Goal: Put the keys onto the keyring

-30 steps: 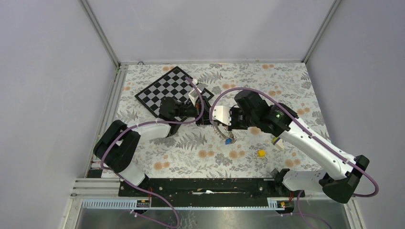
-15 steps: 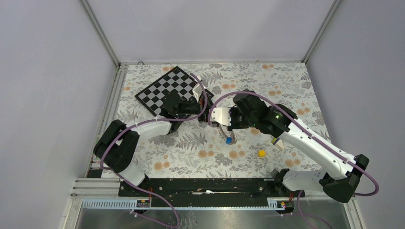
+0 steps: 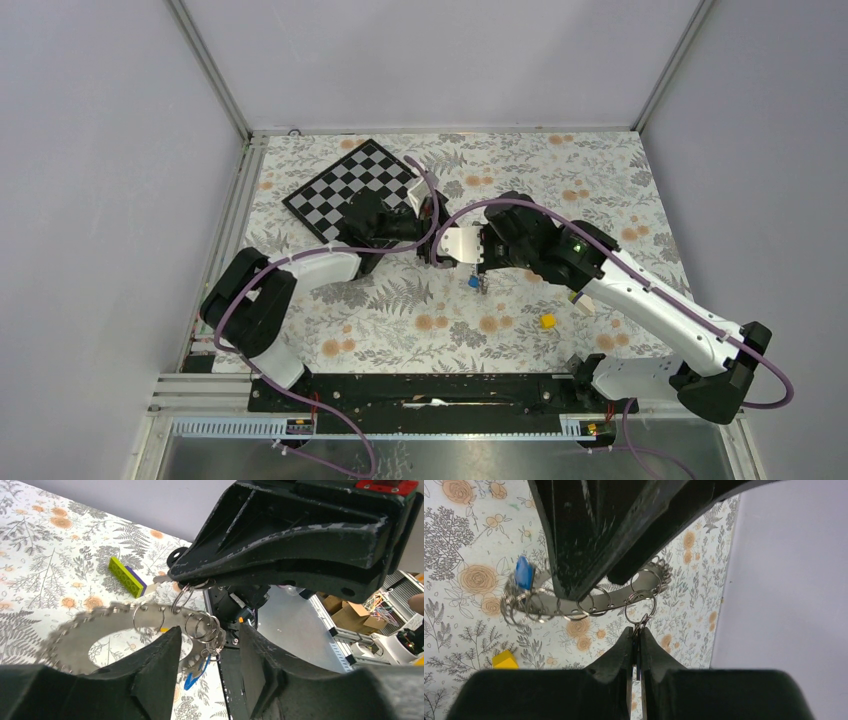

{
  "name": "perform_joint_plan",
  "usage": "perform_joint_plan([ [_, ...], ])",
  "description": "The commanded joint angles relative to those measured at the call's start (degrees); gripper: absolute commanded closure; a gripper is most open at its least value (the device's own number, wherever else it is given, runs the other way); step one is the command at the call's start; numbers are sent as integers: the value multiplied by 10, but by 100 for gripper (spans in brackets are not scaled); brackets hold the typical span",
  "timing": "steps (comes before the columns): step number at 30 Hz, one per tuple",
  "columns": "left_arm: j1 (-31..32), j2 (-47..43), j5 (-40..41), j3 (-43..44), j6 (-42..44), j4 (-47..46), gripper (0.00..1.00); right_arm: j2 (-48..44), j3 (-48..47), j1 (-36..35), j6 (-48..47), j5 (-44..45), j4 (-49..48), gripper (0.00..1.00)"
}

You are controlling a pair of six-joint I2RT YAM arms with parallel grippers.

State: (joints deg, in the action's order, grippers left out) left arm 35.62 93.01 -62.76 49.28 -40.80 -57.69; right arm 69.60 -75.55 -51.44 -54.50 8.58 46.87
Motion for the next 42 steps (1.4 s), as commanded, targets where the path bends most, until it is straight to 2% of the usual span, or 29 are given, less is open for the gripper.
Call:
perform_joint_plan([
  [1,-27,-30,-9,-16,33,-33,47,-1,5,-6,-13,24,-29,100],
  [6,-80,-79,6,-34,85,5,22,7,13,-15,-17,37,-27,100],
  [7,-91,-87,9,-32,102,35,20,10,15,-18,-18,42,-27,100],
  [14,-147,-129,74,-2,201,201,18,45,11,-52,-16,53,-31,100],
  [23,-193,-146,142,48,247,313,18,102,-49,-76,30,-14,-20,100],
  [30,-201,-148,139,74,303,376,18,79,71,-76,52,-19,-47,100],
  [35,-201,-136,120,97,378,448,18,55,180,-75,69,-10,-59,100],
  [42,-201,-132,133,103,431,487,18,17,262,-64,85,-1,-63,100],
])
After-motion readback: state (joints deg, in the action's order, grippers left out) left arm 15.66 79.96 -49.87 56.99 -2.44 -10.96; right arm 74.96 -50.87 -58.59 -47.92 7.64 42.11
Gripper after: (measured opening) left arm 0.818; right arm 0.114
